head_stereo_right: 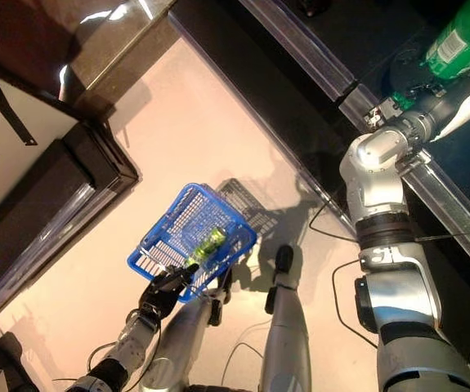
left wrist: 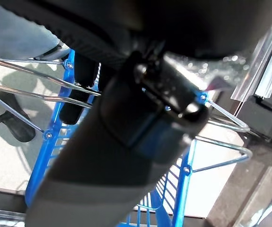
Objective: Pick up the drink and place into the basket.
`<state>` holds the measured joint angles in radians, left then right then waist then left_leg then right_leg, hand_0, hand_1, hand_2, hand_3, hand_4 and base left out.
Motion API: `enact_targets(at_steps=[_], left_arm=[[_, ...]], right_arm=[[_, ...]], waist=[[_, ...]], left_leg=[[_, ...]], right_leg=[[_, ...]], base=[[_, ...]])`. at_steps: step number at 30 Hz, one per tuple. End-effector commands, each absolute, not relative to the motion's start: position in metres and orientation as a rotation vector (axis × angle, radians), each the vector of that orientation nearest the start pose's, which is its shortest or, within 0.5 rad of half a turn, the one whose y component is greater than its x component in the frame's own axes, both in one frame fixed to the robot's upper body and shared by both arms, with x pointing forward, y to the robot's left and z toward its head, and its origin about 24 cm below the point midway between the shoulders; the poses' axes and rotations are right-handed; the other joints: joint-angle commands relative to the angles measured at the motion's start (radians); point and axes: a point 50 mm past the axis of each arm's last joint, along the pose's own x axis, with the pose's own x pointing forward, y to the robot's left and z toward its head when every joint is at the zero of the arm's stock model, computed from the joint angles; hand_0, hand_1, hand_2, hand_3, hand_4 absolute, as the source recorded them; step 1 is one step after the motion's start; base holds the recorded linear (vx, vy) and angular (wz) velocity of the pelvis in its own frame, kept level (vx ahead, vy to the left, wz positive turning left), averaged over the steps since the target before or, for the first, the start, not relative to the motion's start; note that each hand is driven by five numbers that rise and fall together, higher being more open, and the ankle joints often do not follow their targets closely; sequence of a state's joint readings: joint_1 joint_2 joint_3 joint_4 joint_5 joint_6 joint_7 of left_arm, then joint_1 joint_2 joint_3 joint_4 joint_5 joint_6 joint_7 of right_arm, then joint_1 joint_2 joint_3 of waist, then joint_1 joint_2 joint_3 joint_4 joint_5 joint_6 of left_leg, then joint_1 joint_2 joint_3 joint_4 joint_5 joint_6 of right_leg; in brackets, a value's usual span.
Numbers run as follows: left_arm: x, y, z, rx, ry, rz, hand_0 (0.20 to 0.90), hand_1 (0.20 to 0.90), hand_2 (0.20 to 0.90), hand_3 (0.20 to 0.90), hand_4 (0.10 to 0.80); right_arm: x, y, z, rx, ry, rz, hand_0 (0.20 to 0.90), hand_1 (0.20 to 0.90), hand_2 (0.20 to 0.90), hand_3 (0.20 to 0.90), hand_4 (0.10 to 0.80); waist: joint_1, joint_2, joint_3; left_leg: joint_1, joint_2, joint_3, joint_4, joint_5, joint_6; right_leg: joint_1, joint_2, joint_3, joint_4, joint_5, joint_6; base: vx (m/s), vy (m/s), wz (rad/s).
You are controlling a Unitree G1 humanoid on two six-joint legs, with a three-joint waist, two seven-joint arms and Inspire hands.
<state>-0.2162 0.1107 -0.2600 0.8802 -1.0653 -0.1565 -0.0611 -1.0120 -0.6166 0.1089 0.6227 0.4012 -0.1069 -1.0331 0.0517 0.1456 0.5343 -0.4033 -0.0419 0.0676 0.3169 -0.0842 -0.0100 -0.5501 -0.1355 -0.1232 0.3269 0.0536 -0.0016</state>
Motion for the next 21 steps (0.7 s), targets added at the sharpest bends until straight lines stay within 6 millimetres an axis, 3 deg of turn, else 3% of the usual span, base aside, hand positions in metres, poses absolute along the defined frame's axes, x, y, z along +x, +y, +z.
enact_targets(at_steps=[1,14,21], left_arm=[[0.193,0.179,-0.111,-0.690,0.630,0.225,0.300,0.300,0.300,0.200,0.100],[0.198,0.185,-0.105,-0.704,0.568,0.226,0.300,0.300,0.300,0.200,0.100],[0.210,0.194,-0.088,-0.737,0.424,0.221,0.300,0.300,0.300,0.200,0.100]], right_arm=[[0.329,-0.281,0.345,0.113,-0.902,-1.066,0.300,0.300,0.300,0.200,0.100],[0.322,-0.280,0.348,0.103,-0.955,-1.037,0.300,0.300,0.300,0.200,0.100],[0.304,-0.251,0.351,0.050,-1.083,-0.856,0.300,0.300,0.300,0.200,0.100]], waist=[[-0.004,-0.005,-0.014],[-0.016,-0.006,-0.014],[-0.036,-0.011,-0.014]], left_leg=[[-0.105,-0.032,0.023,0.093,0.081,0.020],[-0.083,-0.037,0.027,0.106,0.066,0.024],[-0.053,-0.037,0.030,0.132,0.060,0.022]], right_leg=[[0.049,0.046,0.005,0.013,-0.084,-0.026],[0.062,0.049,0.006,0.035,-0.100,-0.032],[0.095,0.059,0.012,0.064,-0.126,-0.045]], base=[[-0.002,-0.012,0.04],[0.000,0.000,0.00],[-0.005,0.016,-0.01]])
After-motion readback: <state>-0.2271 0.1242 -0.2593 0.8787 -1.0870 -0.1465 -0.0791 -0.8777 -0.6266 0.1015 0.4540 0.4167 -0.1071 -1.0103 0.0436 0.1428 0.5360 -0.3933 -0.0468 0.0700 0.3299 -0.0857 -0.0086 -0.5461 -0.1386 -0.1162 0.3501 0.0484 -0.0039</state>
